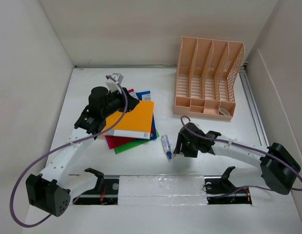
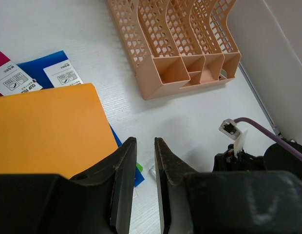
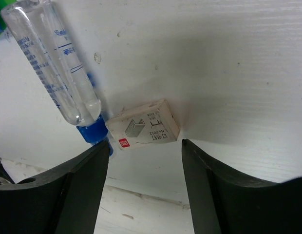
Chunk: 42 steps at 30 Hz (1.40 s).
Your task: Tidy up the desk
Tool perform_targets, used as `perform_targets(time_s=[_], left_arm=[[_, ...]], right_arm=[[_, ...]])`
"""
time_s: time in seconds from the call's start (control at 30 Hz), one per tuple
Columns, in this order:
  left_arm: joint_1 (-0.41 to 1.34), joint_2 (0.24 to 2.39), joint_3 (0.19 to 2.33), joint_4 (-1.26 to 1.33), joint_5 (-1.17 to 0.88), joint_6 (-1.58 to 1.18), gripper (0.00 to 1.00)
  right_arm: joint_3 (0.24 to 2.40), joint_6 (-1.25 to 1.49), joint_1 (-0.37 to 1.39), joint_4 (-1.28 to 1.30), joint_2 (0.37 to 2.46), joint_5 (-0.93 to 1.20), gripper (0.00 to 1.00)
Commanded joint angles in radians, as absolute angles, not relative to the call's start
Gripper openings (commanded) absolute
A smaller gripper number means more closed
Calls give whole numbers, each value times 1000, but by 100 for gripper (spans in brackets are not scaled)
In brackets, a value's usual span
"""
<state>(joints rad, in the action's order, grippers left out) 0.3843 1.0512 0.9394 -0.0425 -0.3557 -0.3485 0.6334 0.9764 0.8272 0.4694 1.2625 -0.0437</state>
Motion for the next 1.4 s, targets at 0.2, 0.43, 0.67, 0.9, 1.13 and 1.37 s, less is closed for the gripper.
perform_targets(time_s=[0.2, 0.43, 0.67, 0.9, 1.13, 1.37], left_arm=[[382, 1026, 930, -8, -380, -348, 18], [382, 1019, 930, -8, -380, -347, 18], [382, 1006, 927, -8, -371, -344, 19], [382, 1002, 927, -8, -361, -341, 18], [382, 1011, 927, -8, -362, -341, 19], [382, 1015, 928, -8, -364, -341, 18]], right_arm=[[598, 1031, 838, 425, 1210, 54, 59], [612, 1031, 838, 311, 1281, 31, 68], [644, 996, 790, 279, 1328, -107, 73], [692, 953, 781, 293, 1400, -175, 64], [698, 943, 781, 317, 1416, -218, 58], [733, 930, 847, 402, 1471, -236, 62]])
